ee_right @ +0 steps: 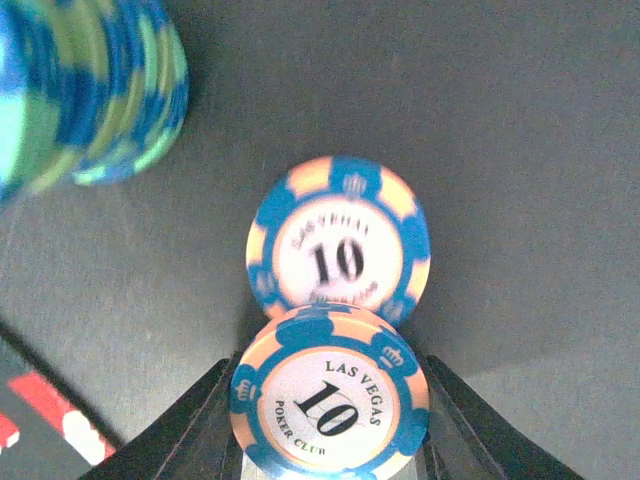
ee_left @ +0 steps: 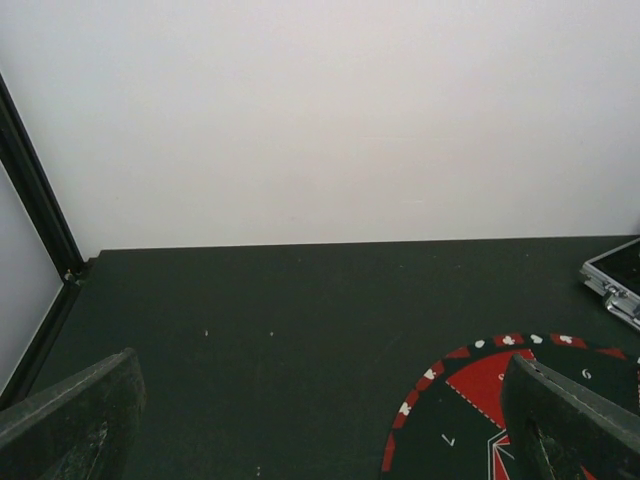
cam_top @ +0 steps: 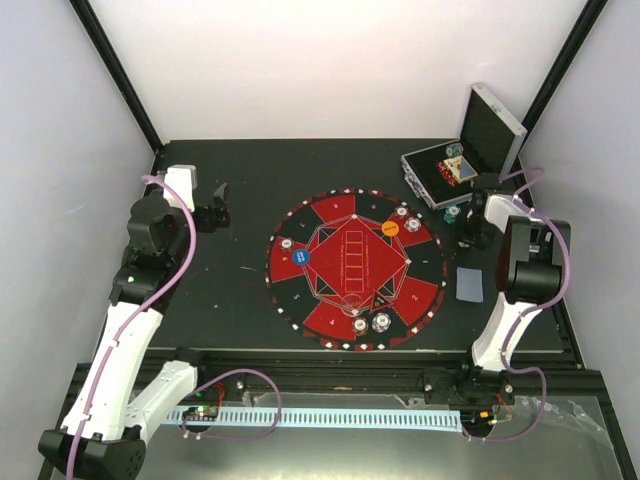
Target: Distribute texas hold em gaming equipment
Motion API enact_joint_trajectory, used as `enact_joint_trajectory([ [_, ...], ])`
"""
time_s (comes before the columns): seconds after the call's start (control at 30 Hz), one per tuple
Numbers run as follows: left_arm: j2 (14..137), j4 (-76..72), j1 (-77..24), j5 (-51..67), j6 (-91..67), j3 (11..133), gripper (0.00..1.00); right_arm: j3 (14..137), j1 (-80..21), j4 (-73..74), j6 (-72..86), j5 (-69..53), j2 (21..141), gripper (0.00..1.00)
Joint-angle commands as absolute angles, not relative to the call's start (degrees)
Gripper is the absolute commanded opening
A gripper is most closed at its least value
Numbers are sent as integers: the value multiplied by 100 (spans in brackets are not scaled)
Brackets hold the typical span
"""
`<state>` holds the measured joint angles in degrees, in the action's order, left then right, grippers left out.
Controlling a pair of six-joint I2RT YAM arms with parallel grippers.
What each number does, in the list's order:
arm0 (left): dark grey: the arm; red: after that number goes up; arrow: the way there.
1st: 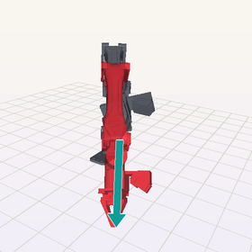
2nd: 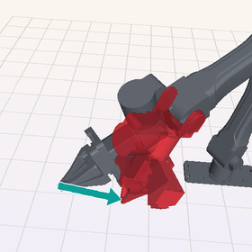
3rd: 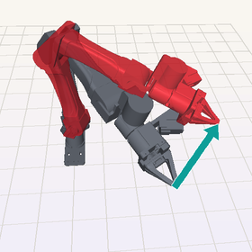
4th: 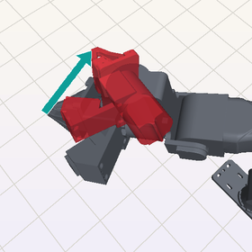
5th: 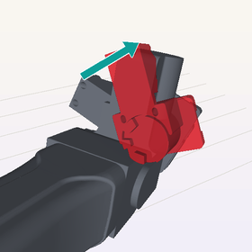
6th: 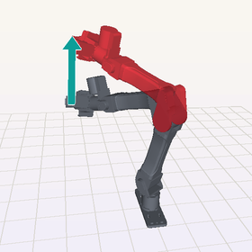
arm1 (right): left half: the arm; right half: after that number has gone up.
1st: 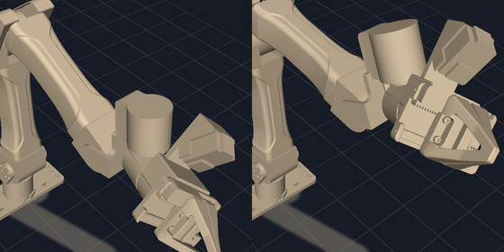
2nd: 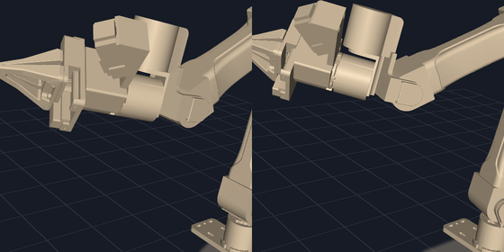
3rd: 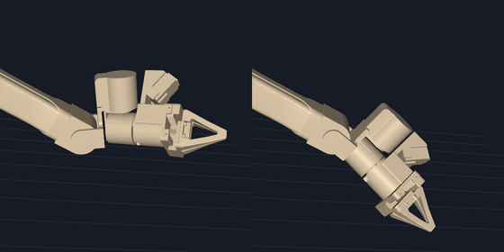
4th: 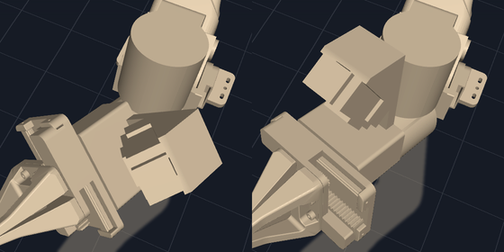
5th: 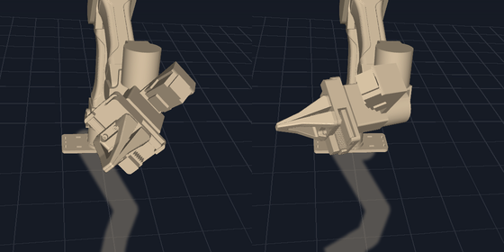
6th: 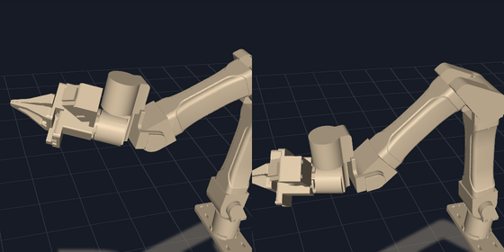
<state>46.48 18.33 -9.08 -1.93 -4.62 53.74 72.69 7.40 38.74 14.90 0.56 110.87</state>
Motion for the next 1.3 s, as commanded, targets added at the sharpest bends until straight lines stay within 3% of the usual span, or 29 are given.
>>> enact_joint_trajectory([
  [0.0, 4546, 1675, -932, -170, -431, 5344, 99, 7031, 603, 3956, 1510, -52, 10593, 34],
  [0.23, 4504, 1669, -934, -150, -448, 5324, 99, 7025, 42, 4229, 1508, -42, 10125, 34],
  [0.5, 4511, 1666, -932, -138, -453, 5303, 99, 7470, -1578, 4626, 1654, 84, 10171, 34],
  [0.87, 4520, 1654, -936, -259, -408, 5276, 99, 9280, -3721, 4880, 1919, -251, 11649, 34],
  [1.27, 4562, 1694, -863, -519, -342, 5274, 99, 11170, -4769, 5318, 1811, -406, 13064, 34],
])
